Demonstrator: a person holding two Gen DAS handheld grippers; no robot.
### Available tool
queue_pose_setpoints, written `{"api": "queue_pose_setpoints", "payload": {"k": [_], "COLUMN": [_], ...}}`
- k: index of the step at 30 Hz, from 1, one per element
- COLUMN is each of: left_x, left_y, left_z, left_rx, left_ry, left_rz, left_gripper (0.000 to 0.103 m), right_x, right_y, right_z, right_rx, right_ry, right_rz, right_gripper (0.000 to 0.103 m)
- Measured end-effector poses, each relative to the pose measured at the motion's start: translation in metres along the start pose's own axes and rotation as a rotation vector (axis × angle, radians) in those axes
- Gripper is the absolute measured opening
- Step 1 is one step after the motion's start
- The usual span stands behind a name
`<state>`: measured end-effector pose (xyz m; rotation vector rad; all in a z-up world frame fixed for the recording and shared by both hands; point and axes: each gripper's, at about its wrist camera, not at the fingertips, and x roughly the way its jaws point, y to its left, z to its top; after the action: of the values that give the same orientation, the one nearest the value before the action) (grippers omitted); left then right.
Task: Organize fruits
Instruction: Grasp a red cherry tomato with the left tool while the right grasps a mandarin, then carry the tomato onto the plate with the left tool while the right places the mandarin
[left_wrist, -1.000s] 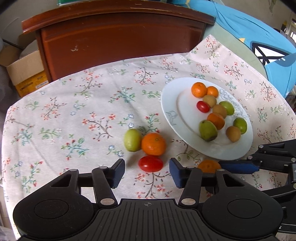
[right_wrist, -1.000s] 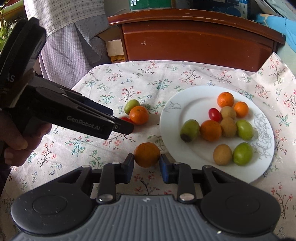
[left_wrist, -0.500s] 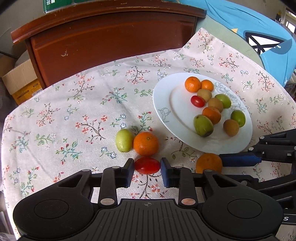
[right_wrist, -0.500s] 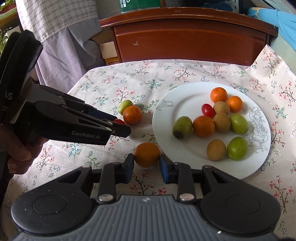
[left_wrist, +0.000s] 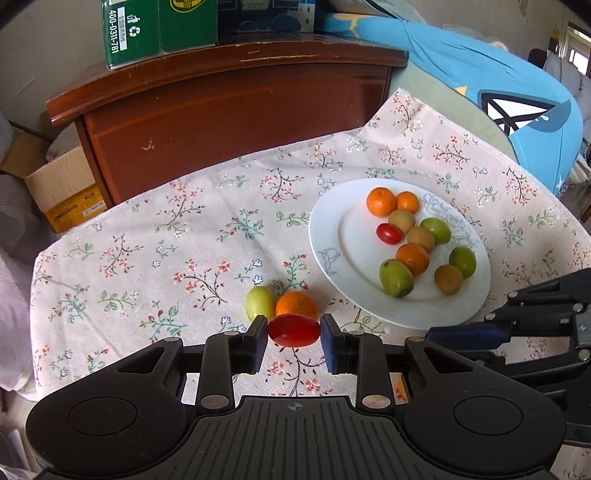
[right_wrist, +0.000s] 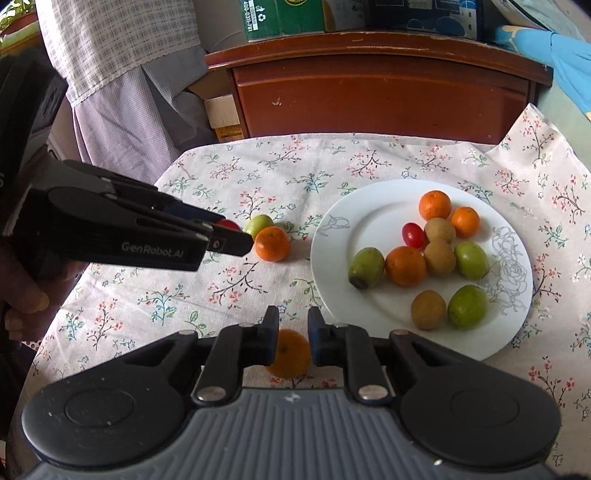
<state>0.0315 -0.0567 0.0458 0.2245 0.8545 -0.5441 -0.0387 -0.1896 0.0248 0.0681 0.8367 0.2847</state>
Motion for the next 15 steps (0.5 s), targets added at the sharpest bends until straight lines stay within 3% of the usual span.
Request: {"api": "queue_pose_setpoints", "payload": {"k": [5,15], "left_x": [0.001,0.007], "left_y": [0.001,0.002], "left_z": [0.0,0.0], "left_rx": [-0.001,-0.001], "left_ry": [0.007,0.016], "left_rz": [0.005,0.003], "left_gripper": [0.028,0.028], "right_x": [0.004,0.015], "right_y": [-0.004,0.004], "right_z": [-0.004,-0.01], "right_rx": [0.012,-0.024], "right_ry": [0.005,0.043], "right_rz": [-0.007,0.025], "right_gripper": [0.037,0.041]}}
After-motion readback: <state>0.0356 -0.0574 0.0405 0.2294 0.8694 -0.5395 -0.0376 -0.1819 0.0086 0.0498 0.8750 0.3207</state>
